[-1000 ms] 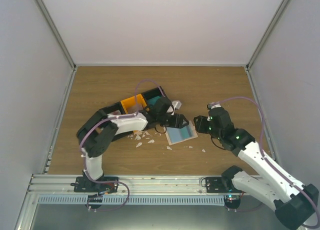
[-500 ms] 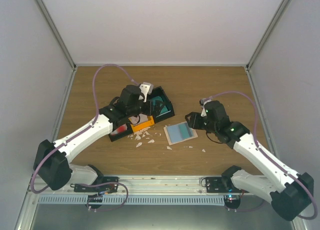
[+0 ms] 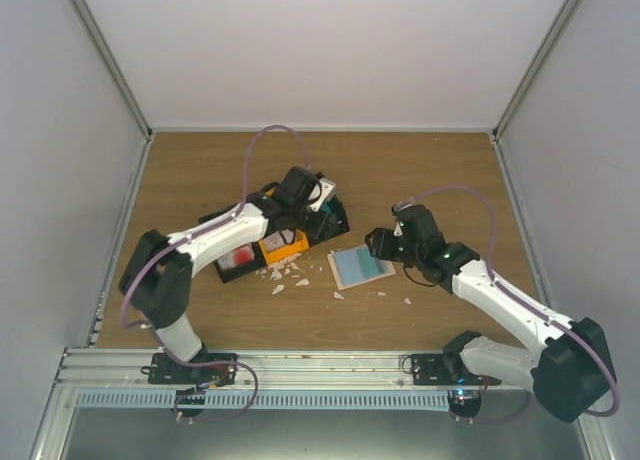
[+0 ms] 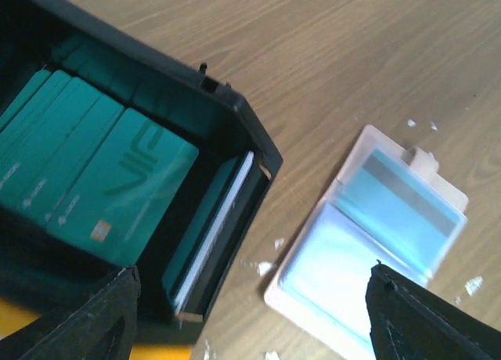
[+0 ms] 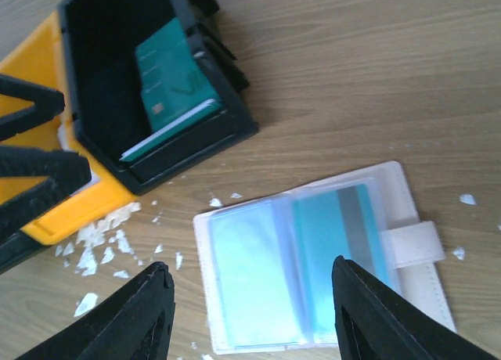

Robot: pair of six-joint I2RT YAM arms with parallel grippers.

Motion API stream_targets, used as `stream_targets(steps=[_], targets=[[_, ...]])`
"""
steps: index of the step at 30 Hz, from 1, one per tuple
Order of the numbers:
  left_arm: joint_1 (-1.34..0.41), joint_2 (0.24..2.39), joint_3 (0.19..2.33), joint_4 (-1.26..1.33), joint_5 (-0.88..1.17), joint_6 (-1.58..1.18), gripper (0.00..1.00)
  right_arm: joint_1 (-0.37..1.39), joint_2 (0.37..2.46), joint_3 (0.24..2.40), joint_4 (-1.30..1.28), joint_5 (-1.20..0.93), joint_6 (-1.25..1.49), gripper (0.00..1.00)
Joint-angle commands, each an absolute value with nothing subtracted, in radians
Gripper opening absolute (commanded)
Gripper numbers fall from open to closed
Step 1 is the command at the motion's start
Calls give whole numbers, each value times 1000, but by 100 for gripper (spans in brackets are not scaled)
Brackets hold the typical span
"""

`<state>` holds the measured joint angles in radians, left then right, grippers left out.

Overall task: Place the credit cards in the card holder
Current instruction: Pick up the credit card from the storage box.

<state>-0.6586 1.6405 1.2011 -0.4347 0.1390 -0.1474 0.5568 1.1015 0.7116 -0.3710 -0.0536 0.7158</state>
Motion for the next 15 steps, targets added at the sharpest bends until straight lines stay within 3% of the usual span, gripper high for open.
stream_targets(steps=[1, 7, 15], targets=[[-665, 1774, 1347, -464, 123, -70, 80, 524, 1110, 668, -313, -2, 732, 57], [-667, 1940, 1493, -526, 119, -38, 78, 490, 1150, 650, -294, -18, 732, 57], [-676, 2019, 1532, -547, 116, -47, 77, 482, 1218, 655, -272, -60, 733, 57]])
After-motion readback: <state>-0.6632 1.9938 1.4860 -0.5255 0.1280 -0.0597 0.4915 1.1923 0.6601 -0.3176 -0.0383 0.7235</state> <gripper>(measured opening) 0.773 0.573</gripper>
